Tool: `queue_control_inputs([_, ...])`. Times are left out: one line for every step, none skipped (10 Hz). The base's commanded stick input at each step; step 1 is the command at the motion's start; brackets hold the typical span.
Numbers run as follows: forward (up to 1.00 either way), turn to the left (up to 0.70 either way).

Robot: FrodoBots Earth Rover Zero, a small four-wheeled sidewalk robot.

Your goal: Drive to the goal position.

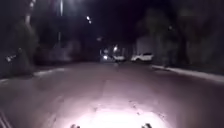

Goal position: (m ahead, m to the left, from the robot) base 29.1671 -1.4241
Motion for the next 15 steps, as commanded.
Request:
queue_control_inputs([0.70,0.00])
queue_control_inputs([0.70,0.00])
queue_control_inputs([0.70,0.00])
queue_control_inputs([0.70,0.00])
queue_control_inputs([0.70,0.00])
queue_control_inputs([0.70,-0.03])
queue_control_inputs([0.70,-0.19])
queue_control_inputs([0.70,-0.34])
queue_control_inputs([0.70,-0.06])
queue_control_inputs([0.70,0.00])
queue_control_inputs([0.70,0.00])
queue_control_inputs([0.70,0.00])
queue_control_inputs([0.70,0.00])
queue_control_inputs([0.70,-0.18])
queue_control_inputs([0.70,-0.25])
